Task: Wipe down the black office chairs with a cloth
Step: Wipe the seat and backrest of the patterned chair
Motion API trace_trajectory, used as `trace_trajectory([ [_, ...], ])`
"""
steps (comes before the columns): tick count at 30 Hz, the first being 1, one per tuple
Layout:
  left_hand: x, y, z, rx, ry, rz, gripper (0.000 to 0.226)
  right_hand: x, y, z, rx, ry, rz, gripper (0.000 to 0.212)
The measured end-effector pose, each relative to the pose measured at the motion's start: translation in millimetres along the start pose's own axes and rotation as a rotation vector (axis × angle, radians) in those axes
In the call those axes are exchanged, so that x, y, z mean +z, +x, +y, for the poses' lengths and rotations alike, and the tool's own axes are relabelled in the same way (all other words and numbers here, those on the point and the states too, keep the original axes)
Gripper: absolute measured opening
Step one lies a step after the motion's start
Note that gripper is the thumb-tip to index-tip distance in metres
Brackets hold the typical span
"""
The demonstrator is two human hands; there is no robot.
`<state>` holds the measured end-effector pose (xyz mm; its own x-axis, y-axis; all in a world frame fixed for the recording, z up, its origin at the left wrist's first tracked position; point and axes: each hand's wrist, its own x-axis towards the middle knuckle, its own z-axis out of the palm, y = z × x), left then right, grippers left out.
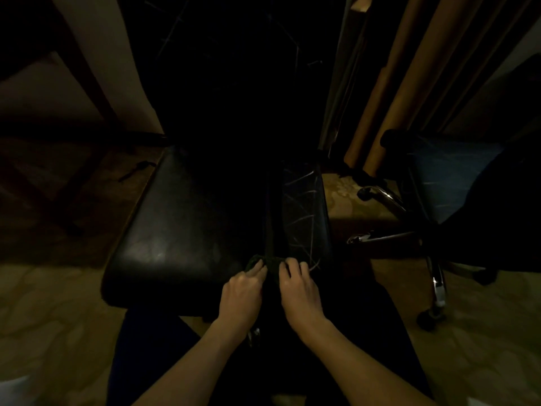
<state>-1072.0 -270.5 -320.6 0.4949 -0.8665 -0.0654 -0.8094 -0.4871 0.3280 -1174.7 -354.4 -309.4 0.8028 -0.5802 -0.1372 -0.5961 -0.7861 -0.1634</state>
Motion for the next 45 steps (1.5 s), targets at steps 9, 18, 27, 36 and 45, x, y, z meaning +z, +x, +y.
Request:
trace_trajectory([
  [9, -6, 77, 9, -0.029, 0.063, 0.013, 0.047, -7, 79, 21, 0.072, -0.1, 0.102, 0.044],
  [18, -17, 206, -8, -0.058, 0.157, 0.052, 0.05, -31, 210, 50, -0.042, -0.22, 0.118, 0.04],
  [27, -20, 338, -22, -0.065, 0.202, 0.203, 0.031, -46, 337, 90, -0.019, -0.191, 0.176, 0.03],
  [36, -18, 385, -11, -0.012, 0.236, 0.181, 0.023, -54, 355, 121, 0.121, -0.142, 0.163, 0.036],
  [45, -17, 347, -4, 0.081, 0.193, 0.208, 0.021, -56, 310, 117, 0.125, -0.109, 0.125, 0.039],
])
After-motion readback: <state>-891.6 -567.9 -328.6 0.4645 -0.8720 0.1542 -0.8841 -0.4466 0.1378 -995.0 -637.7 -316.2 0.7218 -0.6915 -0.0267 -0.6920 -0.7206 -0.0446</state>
